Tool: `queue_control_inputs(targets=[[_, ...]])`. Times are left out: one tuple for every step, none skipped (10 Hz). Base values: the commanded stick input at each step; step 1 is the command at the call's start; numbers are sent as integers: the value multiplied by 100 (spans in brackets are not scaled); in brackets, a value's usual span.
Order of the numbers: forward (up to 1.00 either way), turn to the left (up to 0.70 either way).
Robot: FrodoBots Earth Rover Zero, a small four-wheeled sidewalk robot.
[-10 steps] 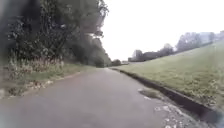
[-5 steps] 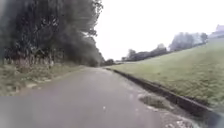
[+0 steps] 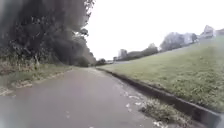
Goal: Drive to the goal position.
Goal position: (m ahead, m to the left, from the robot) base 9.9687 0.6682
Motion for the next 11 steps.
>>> queue_control_inputs(targets=[[100, 14], [100, 19], [100, 23], [100, 23], [100, 20], [100, 16], [100, 13], [100, 10], [100, 12], [100, 14], [100, 21]])
